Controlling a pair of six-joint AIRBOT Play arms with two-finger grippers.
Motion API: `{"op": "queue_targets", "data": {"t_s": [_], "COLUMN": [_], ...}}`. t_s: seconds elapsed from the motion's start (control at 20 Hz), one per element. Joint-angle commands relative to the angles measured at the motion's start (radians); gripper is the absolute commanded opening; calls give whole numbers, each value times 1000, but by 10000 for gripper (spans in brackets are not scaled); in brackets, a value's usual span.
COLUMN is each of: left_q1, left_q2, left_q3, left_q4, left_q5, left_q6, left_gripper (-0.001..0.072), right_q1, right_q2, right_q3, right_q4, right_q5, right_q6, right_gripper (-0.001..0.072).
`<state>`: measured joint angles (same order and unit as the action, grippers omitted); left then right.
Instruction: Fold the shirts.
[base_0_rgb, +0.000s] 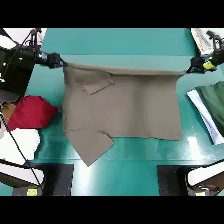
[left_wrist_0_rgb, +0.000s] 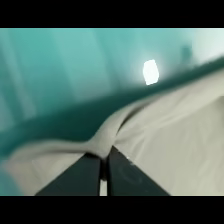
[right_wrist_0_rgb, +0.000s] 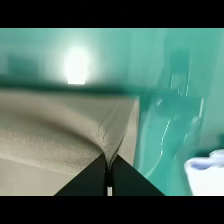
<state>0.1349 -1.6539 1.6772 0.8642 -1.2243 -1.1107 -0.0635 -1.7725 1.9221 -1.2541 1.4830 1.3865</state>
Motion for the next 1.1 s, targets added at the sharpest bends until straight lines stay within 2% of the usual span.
{"op": "queue_targets", "data": {"t_s": [0.0, 0.25, 0.3, 0.35, 0.4, 0.45, 0.5, 0.55, 0.6, 0.8, 1.05], "left_q1": [18, 18, 18, 18, 18, 18, 18, 18, 18, 20, 20], "left_q2": [-1, -1, -1, -1, -1, -1, -1, 0, 2, 117, 506], "left_q3": [-47, -147, -162, -171, -175, -176, -176, -175, -169, -226, -738], "left_q4": [67, 80, 80, 80, 84, 95, 104, 112, 141, 263, 219], "left_q5": [-113, -156, -154, -148, -145, -144, -145, -150, -172, -253, -187], "left_q6": [12, 7, -19, -50, -82, -105, -122, -131, -152, -185, -226], "left_gripper": [31, 31, 33, 172, 410, 433, 433, 433, 433, 432, 432], "right_q1": [41, 58, 58, 58, 57, 58, 57, 57, 53, 7, -41], "right_q2": [37, 128, 146, 162, 175, 183, 187, 188, 193, 280, 416], "right_q3": [-126, -403, -442, -475, -504, -522, -535, -536, -536, -536, -536], "right_q4": [-3, 7, 8, 15, 34, 51, 76, 85, 84, 83, 84], "right_q5": [-2, -154, -172, -187, -202, -206, -206, -197, -177, -91, -100], "right_q6": [1, 28, 28, 28, 27, 27, 27, 27, 27, 14, -27], "right_gripper": [12, 14, 15, 15, 17, 20, 93, 337, 482, 475, 469]}}
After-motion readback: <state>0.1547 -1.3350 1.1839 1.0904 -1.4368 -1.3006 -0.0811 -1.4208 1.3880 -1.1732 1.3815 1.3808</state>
